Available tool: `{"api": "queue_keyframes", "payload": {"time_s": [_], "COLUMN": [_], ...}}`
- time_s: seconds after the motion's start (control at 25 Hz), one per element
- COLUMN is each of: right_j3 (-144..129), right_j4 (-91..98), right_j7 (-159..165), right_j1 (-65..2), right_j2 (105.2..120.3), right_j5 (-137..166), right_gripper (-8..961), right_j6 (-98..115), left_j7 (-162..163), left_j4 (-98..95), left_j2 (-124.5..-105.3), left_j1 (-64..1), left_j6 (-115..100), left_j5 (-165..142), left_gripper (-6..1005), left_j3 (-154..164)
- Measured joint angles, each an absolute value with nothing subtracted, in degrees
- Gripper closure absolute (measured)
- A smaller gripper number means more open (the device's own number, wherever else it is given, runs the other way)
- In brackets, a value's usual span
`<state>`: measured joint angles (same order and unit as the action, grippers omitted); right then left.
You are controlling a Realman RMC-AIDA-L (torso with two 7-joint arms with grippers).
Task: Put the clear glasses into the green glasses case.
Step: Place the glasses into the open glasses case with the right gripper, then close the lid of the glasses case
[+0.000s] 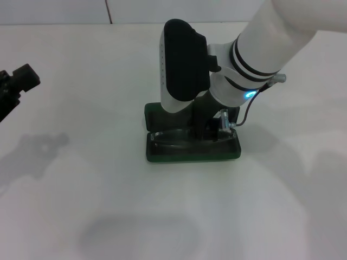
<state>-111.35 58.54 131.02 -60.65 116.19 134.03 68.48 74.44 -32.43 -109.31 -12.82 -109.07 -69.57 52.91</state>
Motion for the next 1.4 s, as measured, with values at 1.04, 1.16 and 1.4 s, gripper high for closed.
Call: {"api": "queue_keyframes", "payload": {"time_s": [1.04, 1.16, 1.4], "right_j3": [-105.7, -102.3, -88.7], "right_j4": [95.0, 100.9, 108.9], "right_j7": [133.9, 133.7, 130.0], "right_j1": [-38.2, -32.7, -18.5], "right_j2": [116.19, 116.1, 115.85], "right_j5": [139.9, 139.6, 132.9], "right_gripper": [798, 798, 798], "right_j6": [78.8, 79.1, 77.9], "left_j7": [74.5, 74.9, 76.4], "left_j4": [-32.4, -32.4, -32.4], "left_j2": [-109.41, -110.11, -110.7], "left_j1": [-13.2, -13.5, -14.2], "left_j6": [-109.2, -109.1, -109.0], "left_j5": [-69.0, -69.2, -69.6], "left_gripper": [957, 956, 955], "left_j3": [52.2, 51.0, 50.7]}}
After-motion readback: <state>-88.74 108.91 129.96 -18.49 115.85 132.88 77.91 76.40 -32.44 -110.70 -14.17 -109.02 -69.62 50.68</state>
